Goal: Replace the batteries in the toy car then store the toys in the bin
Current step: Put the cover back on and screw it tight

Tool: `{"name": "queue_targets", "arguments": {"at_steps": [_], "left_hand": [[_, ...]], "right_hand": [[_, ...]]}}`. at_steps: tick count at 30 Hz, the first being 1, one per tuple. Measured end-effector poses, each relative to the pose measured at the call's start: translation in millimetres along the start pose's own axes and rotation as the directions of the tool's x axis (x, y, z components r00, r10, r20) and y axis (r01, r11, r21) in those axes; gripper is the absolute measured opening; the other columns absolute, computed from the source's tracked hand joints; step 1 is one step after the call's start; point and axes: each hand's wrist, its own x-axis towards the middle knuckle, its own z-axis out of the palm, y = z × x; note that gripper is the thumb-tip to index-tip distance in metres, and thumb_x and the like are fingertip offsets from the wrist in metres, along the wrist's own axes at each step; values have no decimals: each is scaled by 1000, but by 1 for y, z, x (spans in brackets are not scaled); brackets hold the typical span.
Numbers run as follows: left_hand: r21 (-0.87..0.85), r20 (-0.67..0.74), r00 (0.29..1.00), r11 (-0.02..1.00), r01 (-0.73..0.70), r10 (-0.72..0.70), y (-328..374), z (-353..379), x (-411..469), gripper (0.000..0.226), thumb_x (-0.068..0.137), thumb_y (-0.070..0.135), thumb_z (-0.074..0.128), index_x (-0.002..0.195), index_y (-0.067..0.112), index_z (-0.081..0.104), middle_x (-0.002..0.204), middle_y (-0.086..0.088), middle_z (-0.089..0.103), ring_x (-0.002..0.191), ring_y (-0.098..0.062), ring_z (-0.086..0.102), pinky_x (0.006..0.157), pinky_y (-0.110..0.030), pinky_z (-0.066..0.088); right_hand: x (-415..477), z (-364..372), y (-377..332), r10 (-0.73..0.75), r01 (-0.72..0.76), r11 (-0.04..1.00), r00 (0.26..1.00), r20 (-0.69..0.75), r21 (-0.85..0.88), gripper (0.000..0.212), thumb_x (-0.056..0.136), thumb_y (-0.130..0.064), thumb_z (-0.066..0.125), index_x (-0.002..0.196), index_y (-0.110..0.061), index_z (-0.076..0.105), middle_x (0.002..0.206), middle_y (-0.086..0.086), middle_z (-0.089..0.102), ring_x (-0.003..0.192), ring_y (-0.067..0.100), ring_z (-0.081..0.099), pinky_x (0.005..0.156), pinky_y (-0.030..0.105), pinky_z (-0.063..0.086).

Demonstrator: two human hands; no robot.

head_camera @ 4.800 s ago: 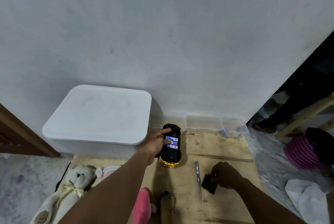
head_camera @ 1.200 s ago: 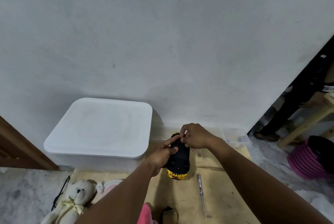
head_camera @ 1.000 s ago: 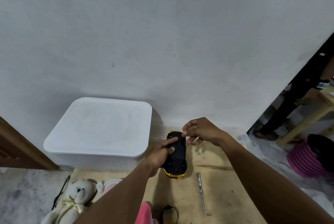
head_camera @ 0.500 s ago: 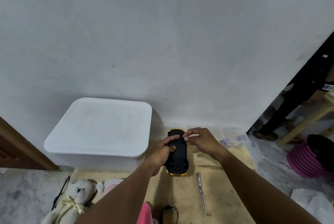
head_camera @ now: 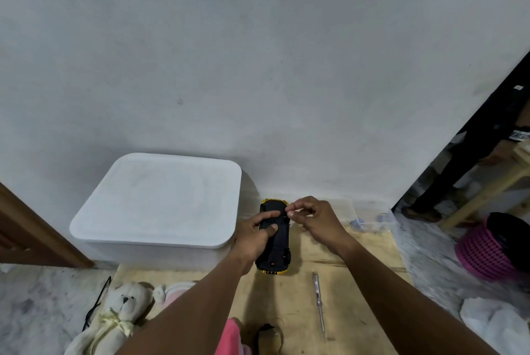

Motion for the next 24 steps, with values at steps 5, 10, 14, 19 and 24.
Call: {"name": "queue_targets", "arguments": {"at_steps": [5,10,14,19,24], "left_hand": [[11,22,1000,1000,-8,8,0,2,-2,31,91,6,65,110,28,74,106,4,74,88,-4,69,64,-13,51],[-6,28,1000,1000,5,-5,4,3,-2,30,91,6,66,114,24,73,106,3,73,87,-3,69,63,-11,51],[-13,41,999,1000,16,-15,4,2,-1,30,91,5,65,114,23,73,104,3,73,84,-1,69,63,-11,51],[2,60,998,999,35,-35,3,2,-1,29,91,9,66,112,27,74,104,5,73,89,-5,69,65,-13,52],[-14,69,995,998,68,-67,5,0,0,31,92,9,66,115,28,73,108,2,73,96,-12,70,70,-19,56]], "right_hand": [[-2,5,2,-23,30,993,997,69,-112,13,83,-17,78,85,-30,78,101,2,59,78,13,50,74,21,41],[-4,6,1,-7,18,987,998,70,-161,18,84,-17,77,84,-34,75,96,-2,51,79,8,45,72,18,37],[-1,7,1,9,2,981,998,55,-193,16,84,-18,77,84,-34,75,95,-3,52,75,9,46,70,19,38],[2,13,5,34,-38,971,999,-19,-236,12,78,-21,82,88,-26,79,98,1,60,79,7,52,66,16,37],[1,18,9,8,-29,979,994,-106,-202,15,73,-20,86,78,-29,75,93,3,64,78,9,56,70,23,42]]}}
